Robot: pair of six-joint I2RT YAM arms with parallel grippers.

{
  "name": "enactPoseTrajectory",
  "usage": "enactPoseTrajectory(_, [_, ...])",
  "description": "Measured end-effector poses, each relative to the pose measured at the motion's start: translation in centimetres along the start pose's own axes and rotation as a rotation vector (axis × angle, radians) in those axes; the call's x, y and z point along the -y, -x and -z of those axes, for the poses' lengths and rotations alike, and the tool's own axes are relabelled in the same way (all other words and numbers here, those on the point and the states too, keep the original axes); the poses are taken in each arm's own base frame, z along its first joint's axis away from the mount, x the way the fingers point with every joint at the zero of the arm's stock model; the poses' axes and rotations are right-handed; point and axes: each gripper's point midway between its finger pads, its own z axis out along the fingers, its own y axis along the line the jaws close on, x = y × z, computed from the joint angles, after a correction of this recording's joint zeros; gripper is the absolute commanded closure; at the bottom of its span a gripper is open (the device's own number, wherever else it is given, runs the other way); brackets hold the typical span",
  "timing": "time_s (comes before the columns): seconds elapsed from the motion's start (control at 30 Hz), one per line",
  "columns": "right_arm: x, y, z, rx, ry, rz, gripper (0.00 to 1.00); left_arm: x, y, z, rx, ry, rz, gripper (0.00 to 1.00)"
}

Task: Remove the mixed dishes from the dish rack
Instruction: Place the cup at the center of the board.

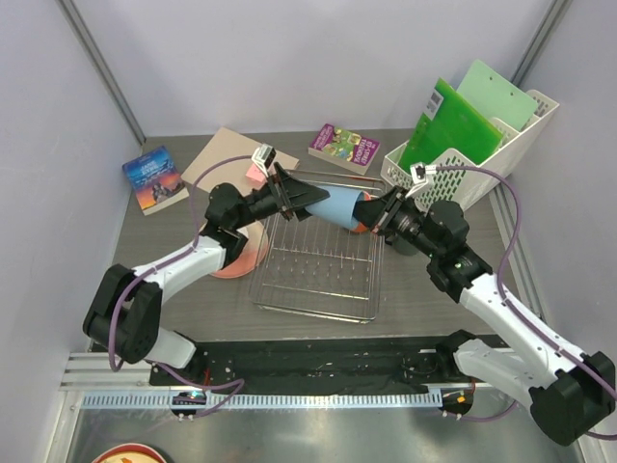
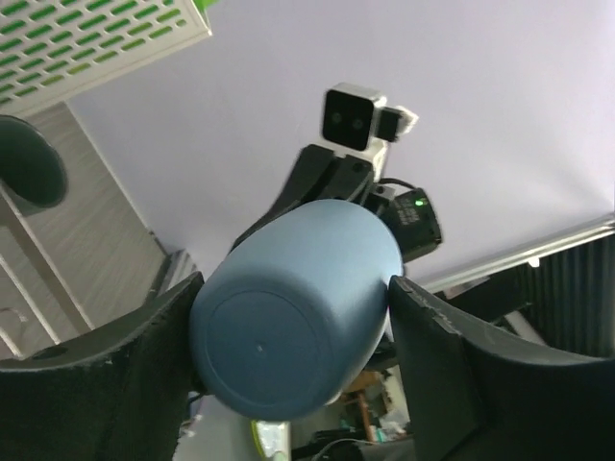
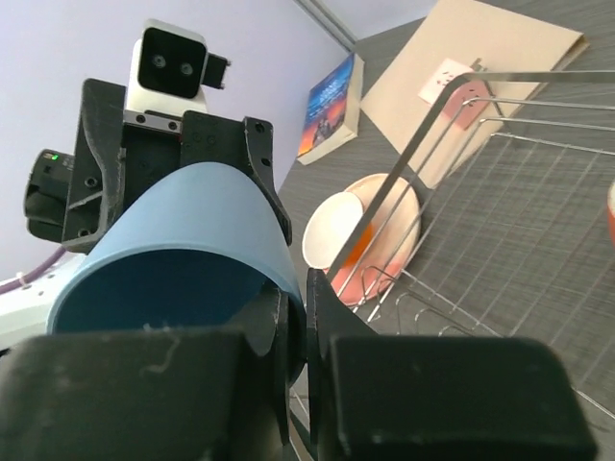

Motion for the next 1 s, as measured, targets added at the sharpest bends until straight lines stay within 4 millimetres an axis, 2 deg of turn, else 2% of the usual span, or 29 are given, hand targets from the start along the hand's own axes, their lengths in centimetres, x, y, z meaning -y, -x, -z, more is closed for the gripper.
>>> enactPoseTrajectory(0.07, [0.0,0.6,0.5,0.008,-0.046,0.022,0.99,-0.2,0.2,0.1,0.003,0.03,-0.036,0.01])
enactPoseTrajectory(0.13, [1.1,2.3,1.3,0.065,-0.143,0.048,0.99,-1.7,2.1,1.2,0.066,0.118,-0.062,0.0])
enactPoseTrajectory(0.17, [1.8,3.3,2.0,0.097,-0.21,0.064,0.99,-2.0,2.4,1.4,0.077,0.132,-0.068,0.0])
enactPoseTrajectory(0.27, [3.8,6.6,4.4,0.191,-0.429,0.109,0.99,-5.7,4.7,3.1,0.177,0.322,-0.053,0.0])
enactPoseTrajectory(0.37, [5.5,9.0,6.9,0.255,-0.626,0.154,0.99,-9.8,4.9,4.8,0.219,0.525,-0.011,0.0])
enactPoseTrajectory(0.47, [8.0,9.7,8.9,0.254,-0.819,0.191,0.99,-12.5,4.4,6.5,0.234,0.672,0.032,0.0])
enactPoseTrajectory(0.53, [9.9,9.1,9.9,0.221,-0.93,0.213,0.99,-13.5,4.0,7.6,0.246,0.742,0.059,0.0])
enactPoseTrajectory(0.67, [14.0,6.6,11.4,0.09,-1.127,0.252,0.99,-13.3,3.8,8.9,0.277,0.797,0.067,0.0])
enactPoseTrajectory(0.77, [15.7,5.4,12.7,0.02,-1.213,0.263,0.99,-12.2,4.0,9.4,0.304,0.801,0.053,0.0])
enactPoseTrajectory(1.0, [17.7,5.8,14.5,-0.025,-1.327,0.249,0.99,-11.2,4.3,9.7,0.337,0.797,0.045,0.0])
